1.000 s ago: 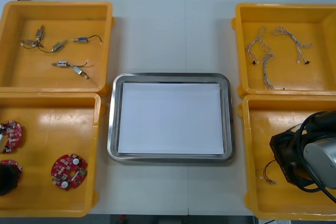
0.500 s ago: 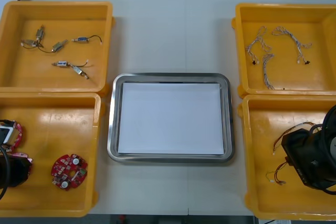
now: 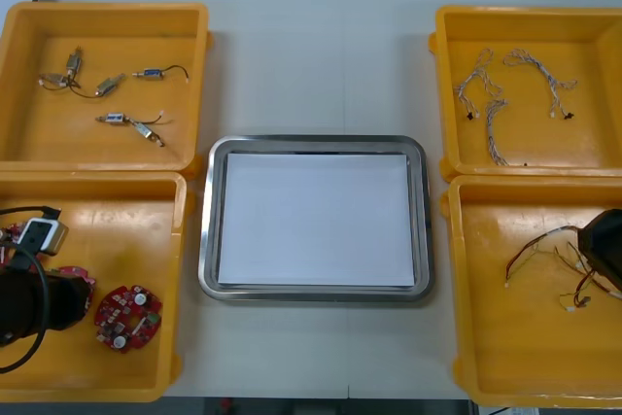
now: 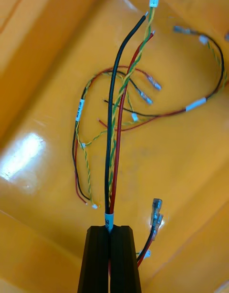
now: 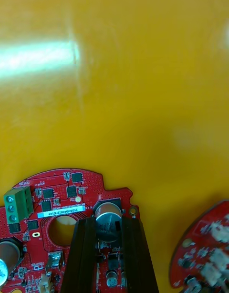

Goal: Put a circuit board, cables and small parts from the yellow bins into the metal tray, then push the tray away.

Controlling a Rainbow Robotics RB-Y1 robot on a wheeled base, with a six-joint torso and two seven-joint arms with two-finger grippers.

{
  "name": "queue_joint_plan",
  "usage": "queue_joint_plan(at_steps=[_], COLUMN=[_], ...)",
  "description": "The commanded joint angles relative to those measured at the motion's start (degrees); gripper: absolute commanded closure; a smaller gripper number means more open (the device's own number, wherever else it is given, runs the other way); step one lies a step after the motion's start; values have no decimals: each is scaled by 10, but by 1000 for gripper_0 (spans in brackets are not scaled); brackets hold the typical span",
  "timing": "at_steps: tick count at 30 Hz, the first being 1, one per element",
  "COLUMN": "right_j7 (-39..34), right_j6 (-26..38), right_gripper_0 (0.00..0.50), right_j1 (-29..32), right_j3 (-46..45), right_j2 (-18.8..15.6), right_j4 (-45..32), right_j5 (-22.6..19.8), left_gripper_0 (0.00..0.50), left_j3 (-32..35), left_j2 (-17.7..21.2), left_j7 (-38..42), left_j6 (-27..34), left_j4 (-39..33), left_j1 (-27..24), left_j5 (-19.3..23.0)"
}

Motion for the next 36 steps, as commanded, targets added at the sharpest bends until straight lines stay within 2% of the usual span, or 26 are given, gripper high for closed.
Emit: queue_joint_plan(at_steps=[1, 5, 9, 10, 11, 12, 13, 14, 16, 19, 26, 31, 36], right_j7=[55, 104, 144, 158, 170, 177, 192, 201, 235, 275, 353, 403, 440], right_j6=[4, 4, 4, 4, 4, 4, 4, 4, 4, 4, 4, 4, 4], right_gripper_0=[500, 500, 500, 500, 500, 500, 500, 500, 500, 500, 500, 500, 500], right_j1=[-9, -9, -10, -10, -11, -11, -11, -11, -11, -15, -36, -58, -79], right_j3=[-61, -90, -92, -93, -93, -93, -94, -94, -94, -97, -100, -97, -77], right_j2=[-31, -47, -72, -81, -88, -90, -96, -97, -102, -105, -112, -123, -150], right_j4=[-21, -21, -21, -21, -23, -24, -26, -28, -35, -48, -57, -57, -57], right_j5=[-32, -58, -62, -64, -68, -69, -73, -75, -83, -103, -172, -221, -244], left_gripper_0=[500, 500, 497, 447, 329, 262, 144, 82, 40, 20, 16, 16, 18], left_j3=[-28, -33, -37, -37, -37, -37, -36, -37, -37, -37, -17, 5, 29], left_j2=[-19, -25, -26, -26, -26, -25, -25, -23, -19, -18, 2, 21, 23], left_j7=[-10, -5, -4, -6, -7, -8, -9, -10, -11, -12, -10, -6, -5], left_j6=[6, 18, 19, 19, 19, 20, 20, 20, 20, 22, 56, 74, 120], left_j4=[-17, -17, -17, -17, -17, -17, -17, -17, -17, -17, -31, -36, -38], left_j1=[-31, -45, -48, -48, -48, -48, -48, -48, -48, -48, -51, -52, -69], left_j5=[0, -2, -4, -4, -4, -4, -4, -4, -2, -2, 16, 69, 87])
